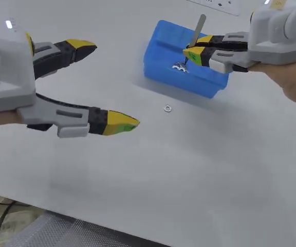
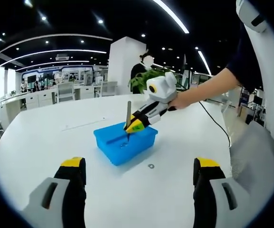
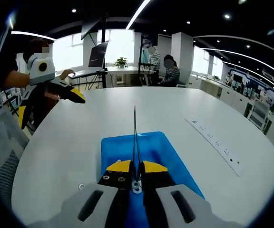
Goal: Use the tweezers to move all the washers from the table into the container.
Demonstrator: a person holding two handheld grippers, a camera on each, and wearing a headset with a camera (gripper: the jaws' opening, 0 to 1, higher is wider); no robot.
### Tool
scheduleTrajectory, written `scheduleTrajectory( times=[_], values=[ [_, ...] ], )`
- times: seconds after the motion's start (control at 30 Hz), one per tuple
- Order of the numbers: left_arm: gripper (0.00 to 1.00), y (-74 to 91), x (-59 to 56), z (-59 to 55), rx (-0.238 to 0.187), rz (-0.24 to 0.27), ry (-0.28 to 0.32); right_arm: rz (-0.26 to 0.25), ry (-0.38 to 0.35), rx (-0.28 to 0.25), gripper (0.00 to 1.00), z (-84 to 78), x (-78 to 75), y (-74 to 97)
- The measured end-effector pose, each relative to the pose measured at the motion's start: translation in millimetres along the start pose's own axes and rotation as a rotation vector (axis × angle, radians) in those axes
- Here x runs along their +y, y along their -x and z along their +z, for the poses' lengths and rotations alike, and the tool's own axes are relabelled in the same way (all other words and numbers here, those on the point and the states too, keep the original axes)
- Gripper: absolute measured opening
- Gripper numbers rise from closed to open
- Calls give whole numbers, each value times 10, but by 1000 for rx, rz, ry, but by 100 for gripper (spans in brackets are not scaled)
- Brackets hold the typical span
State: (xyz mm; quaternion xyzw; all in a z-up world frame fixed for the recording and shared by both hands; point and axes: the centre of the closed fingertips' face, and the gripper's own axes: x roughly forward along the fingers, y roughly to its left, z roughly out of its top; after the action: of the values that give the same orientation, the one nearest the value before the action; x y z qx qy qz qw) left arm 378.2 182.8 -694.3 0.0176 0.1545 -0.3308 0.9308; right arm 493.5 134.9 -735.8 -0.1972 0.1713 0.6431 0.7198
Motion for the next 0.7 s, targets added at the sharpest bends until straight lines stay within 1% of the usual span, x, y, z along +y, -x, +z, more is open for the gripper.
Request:
scheduleTrajectory(
  times=[0.03,0.07,0.13,0.17,0.2,0.23,0.27,0.3,0.33,0.4,0.43,0.5,0.53,0.57,0.6,0.67,0.7],
  values=[
    [99,-40,28,40,-9,-2,1,5,10,5,8,5,21,5],
    [99,-105,56,121,-31,-9,-3,9,20,7,8,11,37,8],
    [97,-197,89,215,-51,-22,-4,13,37,9,8,25,64,21],
    [96,-270,91,298,-75,-39,-4,15,40,8,8,32,73,27],
    [95,-323,86,366,-108,-58,11,16,42,7,8,47,83,35],
    [93,-398,82,410,-128,-91,51,15,44,3,8,65,91,39],
    [92,-448,84,419,-127,-107,61,19,50,-1,8,90,107,43],
    [90,-490,116,413,-118,-106,45,22,56,-2,8,104,121,44],
    [88,-572,130,412,-104,-121,32,26,66,-8,8,132,138,49],
    [84,-681,118,412,-77,-157,-6,32,78,-16,8,172,163,62],
    [83,-730,103,426,-72,-175,-25,33,80,-18,8,184,171,66],
    [79,-840,76,491,-82,-206,-44,34,92,-17,8,193,180,79],
    [78,-897,58,523,-89,-226,-38,35,96,-14,8,189,184,84],
    [76,-921,40,533,-86,-246,-36,36,101,-8,8,176,180,91],
    [74,-943,32,542,-82,-258,-40,37,104,-4,8,156,153,89],
    [68,-999,37,584,-86,-270,-59,42,113,8,8,135,159,102],
    [64,-1014,41,599,-89,-275,-66,46,131,16,8,121,169,113]
  ],
)
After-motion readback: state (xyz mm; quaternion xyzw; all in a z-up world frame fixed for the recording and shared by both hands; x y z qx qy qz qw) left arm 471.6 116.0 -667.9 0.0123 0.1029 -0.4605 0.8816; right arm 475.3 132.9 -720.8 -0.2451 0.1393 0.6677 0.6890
